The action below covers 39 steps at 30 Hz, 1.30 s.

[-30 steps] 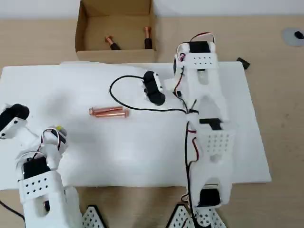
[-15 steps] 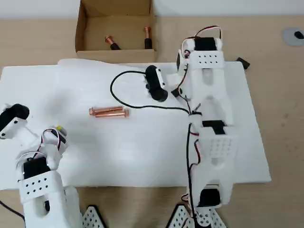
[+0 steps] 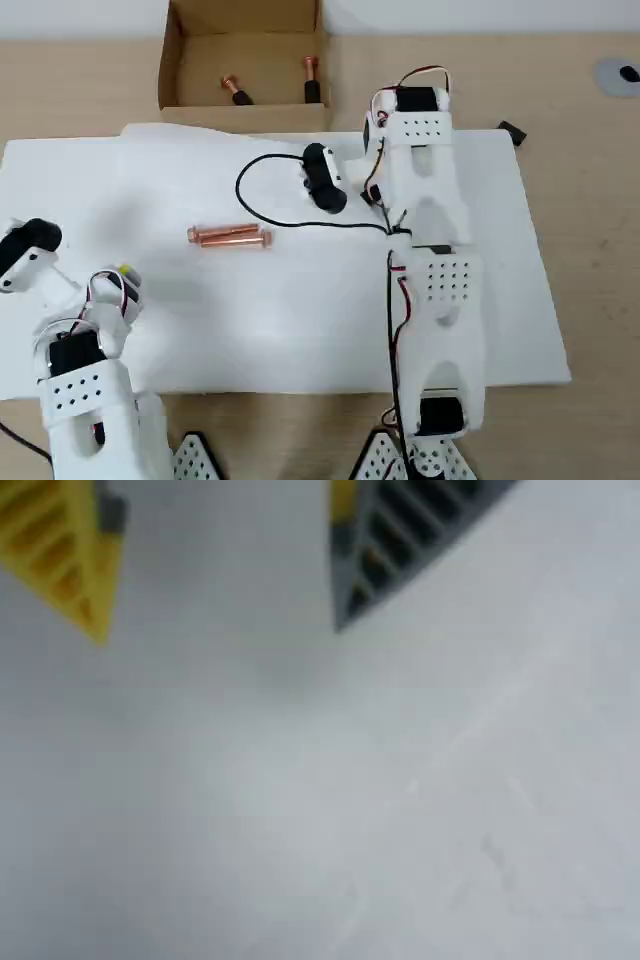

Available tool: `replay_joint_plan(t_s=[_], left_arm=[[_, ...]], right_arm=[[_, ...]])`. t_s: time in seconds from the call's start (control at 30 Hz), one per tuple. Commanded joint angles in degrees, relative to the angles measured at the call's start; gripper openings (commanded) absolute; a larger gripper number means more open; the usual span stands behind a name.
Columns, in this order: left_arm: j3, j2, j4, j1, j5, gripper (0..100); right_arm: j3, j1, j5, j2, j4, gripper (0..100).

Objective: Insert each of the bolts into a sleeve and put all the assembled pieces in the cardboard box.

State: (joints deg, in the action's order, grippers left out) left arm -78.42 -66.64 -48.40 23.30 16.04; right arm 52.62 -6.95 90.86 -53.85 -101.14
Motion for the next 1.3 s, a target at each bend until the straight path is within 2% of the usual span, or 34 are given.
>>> replay_joint_plan(t_s=[0.0,0.3,0.67,0.93,1.27], left_arm=[[2.55,-0.31,0.53,0.18,-0.62,16],[2.73,-0.31,0.53,0.18,-0.62,16],[2.81,-0.31,0.53,0.18,-0.62,16],[2.81,-0.31,0.53,0.18,-0.7,16],[2.81,-0.31,0.53,0.18,-0.7,16]], right_arm=[[3.21,-0.04,-0.53,0.04,-0.26,31.7],[2.77,0.04,-0.79,-0.4,-0.09,31.6],[3.21,-0.22,-10.37,-3.65,2.02,31.6],[3.21,-0.22,-10.46,-3.56,1.93,15.2],[3.21,-0.22,-11.43,-3.56,1.93,13.7]])
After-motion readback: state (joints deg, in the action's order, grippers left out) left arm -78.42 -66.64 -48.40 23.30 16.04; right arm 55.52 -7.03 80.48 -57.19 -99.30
